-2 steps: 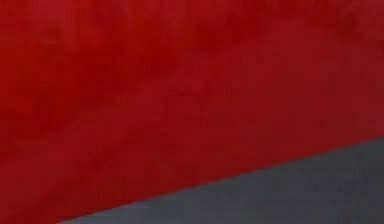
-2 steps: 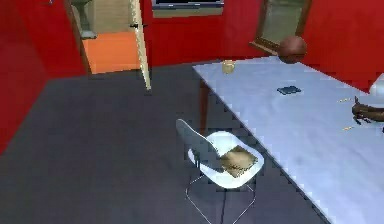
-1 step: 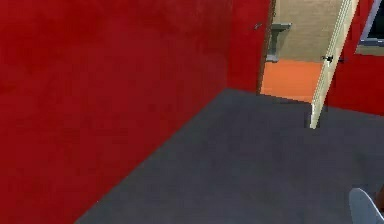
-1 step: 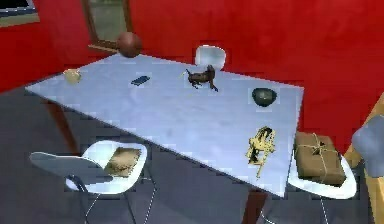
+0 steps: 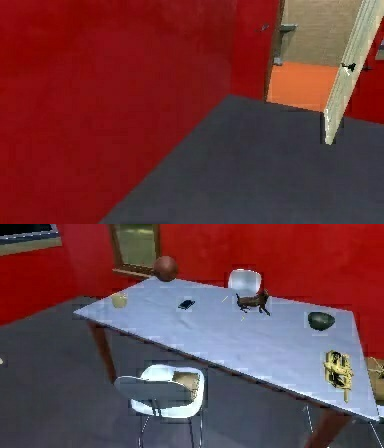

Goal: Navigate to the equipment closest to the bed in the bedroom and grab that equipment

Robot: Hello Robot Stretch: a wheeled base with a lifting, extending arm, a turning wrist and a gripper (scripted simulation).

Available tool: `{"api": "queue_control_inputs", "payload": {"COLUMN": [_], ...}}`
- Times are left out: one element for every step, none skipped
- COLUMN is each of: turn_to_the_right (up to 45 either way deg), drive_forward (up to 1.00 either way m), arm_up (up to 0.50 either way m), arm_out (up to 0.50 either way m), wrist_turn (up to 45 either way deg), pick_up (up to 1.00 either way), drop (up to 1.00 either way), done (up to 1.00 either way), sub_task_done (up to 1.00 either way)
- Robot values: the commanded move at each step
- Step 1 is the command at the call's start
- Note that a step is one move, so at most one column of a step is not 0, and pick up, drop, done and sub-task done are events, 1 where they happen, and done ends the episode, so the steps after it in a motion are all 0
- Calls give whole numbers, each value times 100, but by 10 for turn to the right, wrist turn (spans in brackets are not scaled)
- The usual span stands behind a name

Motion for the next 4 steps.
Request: {"api": "queue_control_inputs", "payload": {"turn_to_the_right": [390, 0, 0, 450], "drive_forward": [0, 100, 80, 0], "arm_up": [0, 0, 0, 0], "arm_out": [0, 0, 0, 0], "wrist_turn": [0, 0, 0, 0], "pick_up": [0, 0, 0, 0], "drop": [0, 0, 0, 0], "done": [0, 0, 0, 0], "sub_task_done": [0, 0, 0, 0]}}
